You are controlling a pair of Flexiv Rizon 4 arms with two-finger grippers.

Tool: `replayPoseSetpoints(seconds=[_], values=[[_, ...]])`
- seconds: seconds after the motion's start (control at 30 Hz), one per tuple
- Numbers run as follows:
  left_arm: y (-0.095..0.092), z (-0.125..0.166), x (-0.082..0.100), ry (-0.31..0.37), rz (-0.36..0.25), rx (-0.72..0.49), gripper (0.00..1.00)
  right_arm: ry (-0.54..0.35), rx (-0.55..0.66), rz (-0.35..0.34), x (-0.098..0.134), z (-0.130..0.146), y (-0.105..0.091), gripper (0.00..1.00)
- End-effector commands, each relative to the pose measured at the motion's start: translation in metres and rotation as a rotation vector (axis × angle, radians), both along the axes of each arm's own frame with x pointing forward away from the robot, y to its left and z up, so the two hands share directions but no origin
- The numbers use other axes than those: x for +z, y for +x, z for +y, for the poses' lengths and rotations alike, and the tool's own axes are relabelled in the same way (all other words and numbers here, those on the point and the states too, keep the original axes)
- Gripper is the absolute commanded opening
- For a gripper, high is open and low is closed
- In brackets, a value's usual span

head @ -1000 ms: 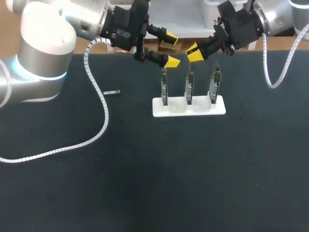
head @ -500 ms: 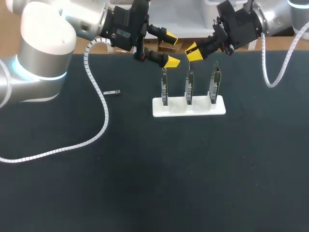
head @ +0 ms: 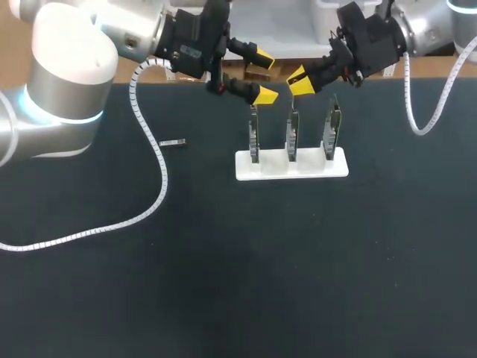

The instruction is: Pick up the optical module with the left hand, and insert it into the network port with the right hand.

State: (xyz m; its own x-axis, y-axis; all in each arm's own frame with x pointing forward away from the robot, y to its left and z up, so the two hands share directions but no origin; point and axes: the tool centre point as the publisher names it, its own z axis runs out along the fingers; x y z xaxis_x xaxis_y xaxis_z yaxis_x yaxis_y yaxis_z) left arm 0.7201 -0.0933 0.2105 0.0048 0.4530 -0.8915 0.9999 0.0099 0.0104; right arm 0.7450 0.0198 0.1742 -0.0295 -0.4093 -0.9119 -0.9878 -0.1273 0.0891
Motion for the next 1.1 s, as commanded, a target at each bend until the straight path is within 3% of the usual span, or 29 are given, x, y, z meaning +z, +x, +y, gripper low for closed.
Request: replayPoseSetpoints(seconds=[0.03, 0.3, 0.7, 1.1], values=[[0.000, -0.001, 0.001, 0.005, 0.002, 0.003, 1.00, -0.002, 0.000, -0.002, -0.001, -0.001, -0.001, 0.00], [0.000, -0.001, 0.001, 0.005, 0.002, 0.003, 1.00, -0.005, -0.003, 0.015, -0.008, -0.001, -0.002, 0.00], [0.000, -0.001, 0.001, 0.005, 0.002, 0.003, 1.00, 0.029, -0.005, -0.019, 0.006, 0.000, -0.002, 0.00], [0.000, -0.001, 0.001, 0.005, 0.002, 0.003, 1.00, 0.011, -0.021, -0.005, -0.006, 0.001, -0.002, 0.00]])
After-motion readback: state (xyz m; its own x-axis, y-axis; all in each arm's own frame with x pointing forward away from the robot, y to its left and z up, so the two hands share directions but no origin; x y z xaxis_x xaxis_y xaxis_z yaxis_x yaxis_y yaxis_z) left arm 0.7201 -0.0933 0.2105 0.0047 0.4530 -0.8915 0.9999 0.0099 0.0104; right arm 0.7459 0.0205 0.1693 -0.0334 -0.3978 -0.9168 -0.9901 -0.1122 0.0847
